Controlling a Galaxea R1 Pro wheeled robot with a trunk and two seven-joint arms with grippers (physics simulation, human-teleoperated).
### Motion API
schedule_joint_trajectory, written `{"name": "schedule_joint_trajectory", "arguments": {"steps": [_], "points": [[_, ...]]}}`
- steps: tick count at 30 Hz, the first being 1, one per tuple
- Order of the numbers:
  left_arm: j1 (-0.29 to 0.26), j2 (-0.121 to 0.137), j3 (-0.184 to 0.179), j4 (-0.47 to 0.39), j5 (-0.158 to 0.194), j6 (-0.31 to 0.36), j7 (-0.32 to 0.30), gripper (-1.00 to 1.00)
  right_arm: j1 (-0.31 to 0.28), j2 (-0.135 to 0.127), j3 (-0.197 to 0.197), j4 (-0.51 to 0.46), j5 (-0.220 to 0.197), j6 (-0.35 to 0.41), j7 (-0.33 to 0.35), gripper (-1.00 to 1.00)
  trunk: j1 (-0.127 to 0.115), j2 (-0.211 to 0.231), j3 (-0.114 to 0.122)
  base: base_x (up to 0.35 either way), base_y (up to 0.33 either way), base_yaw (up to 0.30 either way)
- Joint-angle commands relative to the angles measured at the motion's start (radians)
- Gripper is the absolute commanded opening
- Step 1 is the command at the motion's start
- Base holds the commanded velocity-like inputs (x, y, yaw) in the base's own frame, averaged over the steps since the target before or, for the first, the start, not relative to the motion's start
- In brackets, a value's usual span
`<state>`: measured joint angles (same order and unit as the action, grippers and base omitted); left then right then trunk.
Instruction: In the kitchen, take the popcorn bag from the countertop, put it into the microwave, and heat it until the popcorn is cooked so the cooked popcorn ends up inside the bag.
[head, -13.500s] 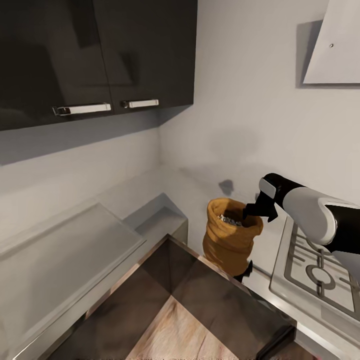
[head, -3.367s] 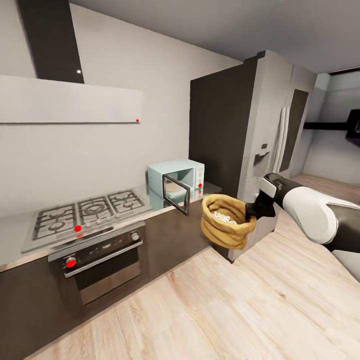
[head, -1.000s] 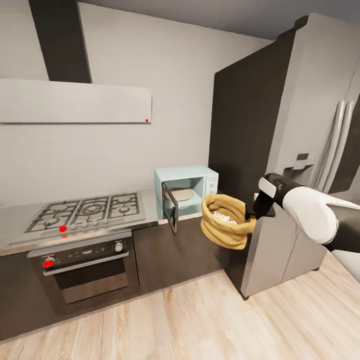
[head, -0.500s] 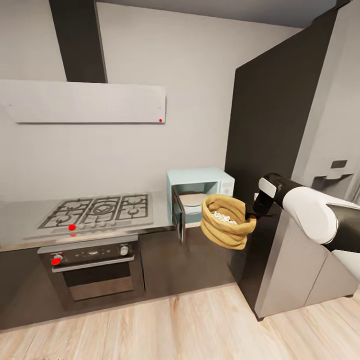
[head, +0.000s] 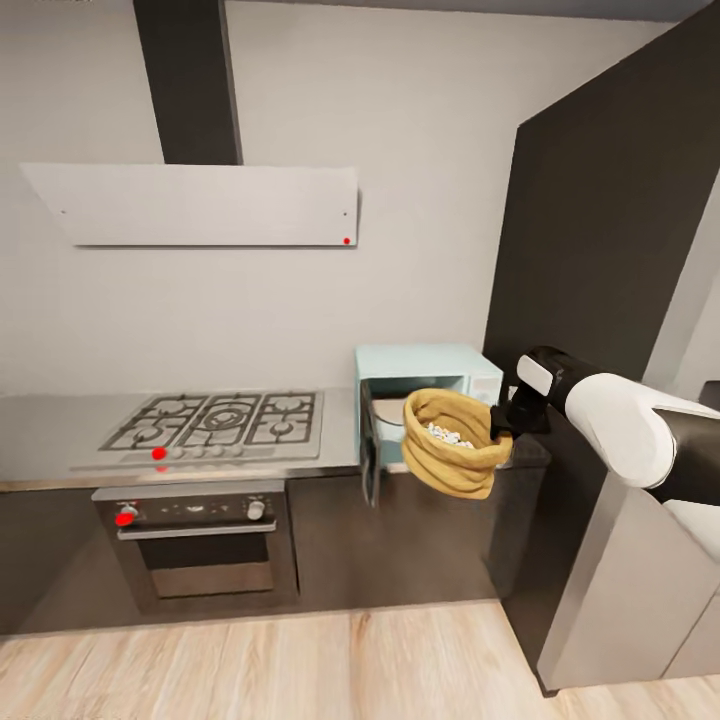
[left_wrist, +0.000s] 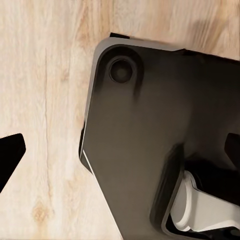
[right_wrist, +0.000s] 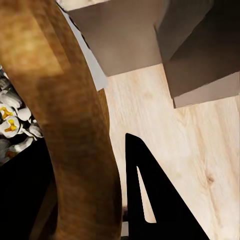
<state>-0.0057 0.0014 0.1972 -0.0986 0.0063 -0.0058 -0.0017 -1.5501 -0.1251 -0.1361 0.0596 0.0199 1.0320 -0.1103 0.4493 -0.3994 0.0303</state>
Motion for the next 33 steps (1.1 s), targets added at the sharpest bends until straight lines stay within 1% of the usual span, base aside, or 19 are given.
{"name": "schedule_joint_trajectory", "arguments": {"steps": [1,12,15,29,30,33], "points": [[0.000,0.000,0.004,0.000,0.001,0.000,0.000,1.00,-0.001,-0.001,-0.010,0.002,0.001,0.000,-0.008,-1.00,0.001,-0.001,0.000,0.205,-0.239,0.253],[0.000,0.000,0.004,0.000,0.001,-0.001,0.000,1.00,-0.001,-0.001,-0.010,0.002,0.001,0.001,-0.008,-1.00,0.001,-0.001,0.000,0.195,-0.239,0.253],[0.000,0.000,0.004,0.000,0.001,0.000,0.000,1.00,-0.001,-0.001,-0.010,0.002,0.002,0.000,-0.008,-1.00,0.001,-0.001,0.000,0.184,-0.239,0.167],[0.000,0.000,0.004,0.000,0.000,0.000,0.000,1.00,-0.001,-0.001,-0.010,0.002,0.000,-0.002,-0.007,-1.00,0.001,-0.001,0.000,0.159,-0.223,0.010],[0.000,-0.006,0.003,-0.005,0.001,0.000,0.000,1.00,0.005,-0.006,-0.015,0.008,0.000,-0.008,-0.005,-1.00,0.001,-0.001,0.000,0.000,0.000,0.000],[0.000,-0.007,0.003,-0.009,0.000,0.000,0.000,1.00,0.022,-0.023,-0.017,0.009,0.000,-0.008,-0.005,-1.00,0.001,-0.001,0.000,0.000,0.000,0.000]]}}
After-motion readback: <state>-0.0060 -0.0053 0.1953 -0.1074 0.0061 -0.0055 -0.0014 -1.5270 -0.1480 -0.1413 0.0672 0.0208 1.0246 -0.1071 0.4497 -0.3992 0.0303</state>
